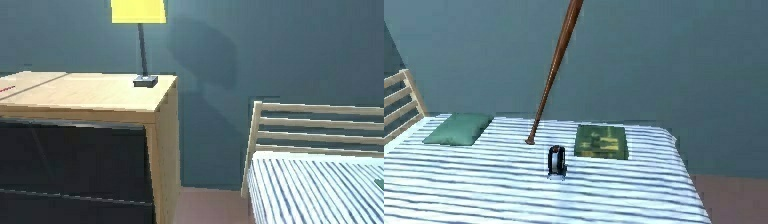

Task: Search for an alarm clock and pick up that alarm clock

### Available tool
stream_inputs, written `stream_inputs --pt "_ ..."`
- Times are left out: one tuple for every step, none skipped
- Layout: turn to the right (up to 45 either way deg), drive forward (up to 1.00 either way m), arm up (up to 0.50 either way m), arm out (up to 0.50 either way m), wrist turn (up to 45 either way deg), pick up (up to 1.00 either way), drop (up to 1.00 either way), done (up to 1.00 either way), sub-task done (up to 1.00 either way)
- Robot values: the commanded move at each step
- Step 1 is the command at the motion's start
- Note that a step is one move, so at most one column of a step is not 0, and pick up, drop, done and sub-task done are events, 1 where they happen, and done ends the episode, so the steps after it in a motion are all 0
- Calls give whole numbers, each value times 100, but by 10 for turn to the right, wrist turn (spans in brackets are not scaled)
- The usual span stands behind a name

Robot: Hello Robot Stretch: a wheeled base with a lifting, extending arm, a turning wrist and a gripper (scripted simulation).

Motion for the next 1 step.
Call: stream_inputs --pt "0 0 22 0 0 0 0 0 0"
